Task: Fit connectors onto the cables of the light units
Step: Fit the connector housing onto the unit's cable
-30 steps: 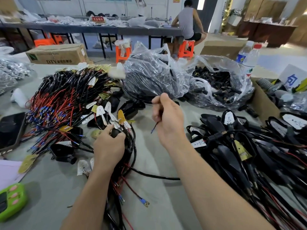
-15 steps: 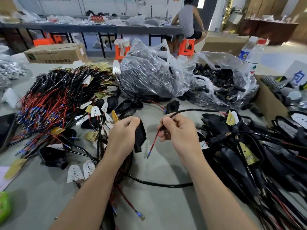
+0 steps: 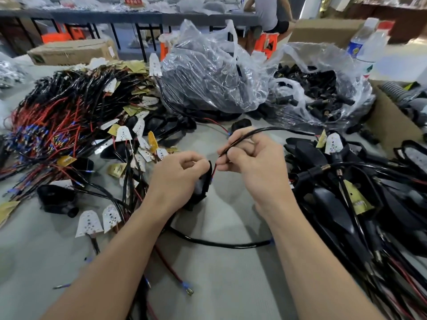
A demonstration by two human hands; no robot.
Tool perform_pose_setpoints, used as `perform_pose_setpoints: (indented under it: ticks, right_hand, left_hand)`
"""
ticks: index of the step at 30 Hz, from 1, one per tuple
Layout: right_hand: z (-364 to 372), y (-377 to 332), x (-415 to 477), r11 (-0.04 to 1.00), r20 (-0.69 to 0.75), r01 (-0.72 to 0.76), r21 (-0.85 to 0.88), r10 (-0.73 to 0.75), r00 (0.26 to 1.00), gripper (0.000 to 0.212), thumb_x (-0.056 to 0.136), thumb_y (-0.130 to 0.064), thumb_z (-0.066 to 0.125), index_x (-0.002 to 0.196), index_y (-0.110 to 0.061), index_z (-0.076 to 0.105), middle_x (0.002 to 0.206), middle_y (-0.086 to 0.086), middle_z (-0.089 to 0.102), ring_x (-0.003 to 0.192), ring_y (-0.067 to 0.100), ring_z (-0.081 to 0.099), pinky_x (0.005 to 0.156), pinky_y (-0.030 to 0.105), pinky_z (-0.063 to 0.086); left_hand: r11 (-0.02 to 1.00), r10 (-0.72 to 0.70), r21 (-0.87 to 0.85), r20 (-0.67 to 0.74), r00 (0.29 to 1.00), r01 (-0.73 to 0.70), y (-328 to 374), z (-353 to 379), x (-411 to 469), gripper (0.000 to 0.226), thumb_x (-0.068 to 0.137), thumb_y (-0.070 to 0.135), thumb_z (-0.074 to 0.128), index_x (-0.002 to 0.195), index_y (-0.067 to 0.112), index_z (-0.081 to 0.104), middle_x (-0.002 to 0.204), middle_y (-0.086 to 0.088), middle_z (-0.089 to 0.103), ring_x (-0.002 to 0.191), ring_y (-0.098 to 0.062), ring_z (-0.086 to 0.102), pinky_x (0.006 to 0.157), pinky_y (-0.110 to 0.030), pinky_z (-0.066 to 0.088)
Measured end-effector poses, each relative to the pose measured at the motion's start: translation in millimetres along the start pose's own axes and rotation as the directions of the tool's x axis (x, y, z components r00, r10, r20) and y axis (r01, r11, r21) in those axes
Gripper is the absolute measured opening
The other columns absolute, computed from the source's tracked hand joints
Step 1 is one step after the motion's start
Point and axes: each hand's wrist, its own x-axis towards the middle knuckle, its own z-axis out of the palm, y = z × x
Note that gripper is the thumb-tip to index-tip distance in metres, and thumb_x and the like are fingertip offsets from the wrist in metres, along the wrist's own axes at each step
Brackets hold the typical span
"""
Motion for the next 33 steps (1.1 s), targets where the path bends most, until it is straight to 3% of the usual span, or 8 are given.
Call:
perform_pose_setpoints:
  ticks: [6,11,14,22,24,27,31,33]
  right_hand:
    - [-2.0,-4.1,-2.6,0.998,-0.021,0.054,0.033,-0.053,0.998,0.022,0.091,0.016,0.051,0.097,-0.004,0.059,0.078,0.015,0.073,0.064,0.02,0.067,0.065,0.027,0.056]
    - [5.3,3.0,-3.6,0.996,-0.031,0.04,-0.074,-0.042,0.999,0.024,0.088,0.013,0.058,0.091,-0.011,0.061,0.075,0.018,0.074,0.066,0.019,0.069,0.067,0.024,0.055]
    - [4.7,4.8,-4.4,0.997,-0.014,0.008,-0.079,-0.009,1.0,0.021,0.085,0.008,0.062,0.089,-0.012,0.062,0.072,0.015,0.075,0.067,0.022,0.072,0.068,0.028,0.058]
    - [1.3,3.8,-7.8,0.986,0.006,0.002,-0.169,-0.001,1.0,0.021,0.081,0.004,0.066,0.083,-0.017,0.065,0.066,0.013,0.073,0.065,0.025,0.072,0.066,0.027,0.057]
    - [0.7,3.6,-8.0,0.994,0.028,-0.031,-0.103,0.034,0.999,0.016,0.078,0.001,0.065,0.085,-0.013,0.064,0.068,0.015,0.074,0.063,0.025,0.071,0.067,0.031,0.059]
    - [-0.3,3.6,-9.0,0.993,0.065,-0.115,0.007,0.114,0.991,0.013,0.077,0.0,0.064,0.086,-0.009,0.064,0.073,0.018,0.075,0.062,0.023,0.069,0.065,0.031,0.058]
    - [1.2,7.0,-8.5,0.96,0.017,-0.024,-0.279,0.03,0.999,0.013,0.076,-0.008,0.068,0.077,-0.02,0.069,0.057,0.015,0.065,0.059,0.023,0.059,0.069,0.058,0.059]
    - [6.4,8.6,-12.3,0.931,0.06,0.026,-0.364,-0.004,0.998,0.008,0.076,-0.013,0.072,0.077,-0.021,0.072,0.057,0.009,0.064,0.059,0.019,0.054,0.066,0.051,0.057]
  left_hand:
    - [0.967,-0.042,-0.253,-0.023,0.999,0.035,1.3,-0.5,0.3,0.013,0.08,0.042,0.071,0.087,0.033,0.079,0.082,0.005,0.078,0.079,-0.013,0.073,0.075,-0.03,0.055]
    - [0.868,-0.005,-0.495,0.065,0.998,0.036,6.8,0.2,-1.9,0.013,0.089,0.017,0.075,0.099,0.011,0.08,0.084,-0.004,0.079,0.069,-0.009,0.07,0.061,-0.014,0.051]
    - [0.837,-0.003,-0.546,0.036,0.999,0.022,7.4,-1.3,-3.9,0.012,0.088,0.011,0.077,0.096,0.018,0.081,0.089,-0.009,0.08,0.076,-0.016,0.075,0.066,-0.019,0.055]
    - [0.851,0.064,-0.509,-0.14,0.988,-0.127,6.6,-3.5,-5.8,0.029,0.069,0.029,0.086,0.098,0.027,0.082,0.089,-0.01,0.079,0.075,-0.049,0.068,0.057,-0.047,0.061]
    - [0.931,0.134,-0.308,-0.205,0.969,-0.194,5.0,-4.9,-6.3,0.035,0.064,0.036,0.089,0.097,0.041,0.08,0.092,0.006,0.079,0.081,-0.033,0.072,0.068,-0.048,0.061]
    - [0.952,0.281,-0.053,-0.245,0.928,-0.302,3.5,-9.0,-8.9,0.039,0.059,0.053,0.089,0.095,0.056,0.074,0.095,0.024,0.074,0.094,-0.009,0.07,0.079,-0.021,0.053]
    - [0.944,0.186,-0.227,-0.225,0.956,-0.237,4.5,-2.4,-10.9,0.038,0.056,0.046,0.089,0.092,0.048,0.079,0.086,0.01,0.078,0.076,-0.014,0.07,0.072,-0.039,0.06]
    - [0.906,0.141,-0.362,-0.225,0.964,-0.217,8.1,-0.3,-12.1,0.038,0.057,0.038,0.09,0.093,0.038,0.081,0.084,0.001,0.079,0.076,-0.029,0.072,0.072,-0.042,0.063]
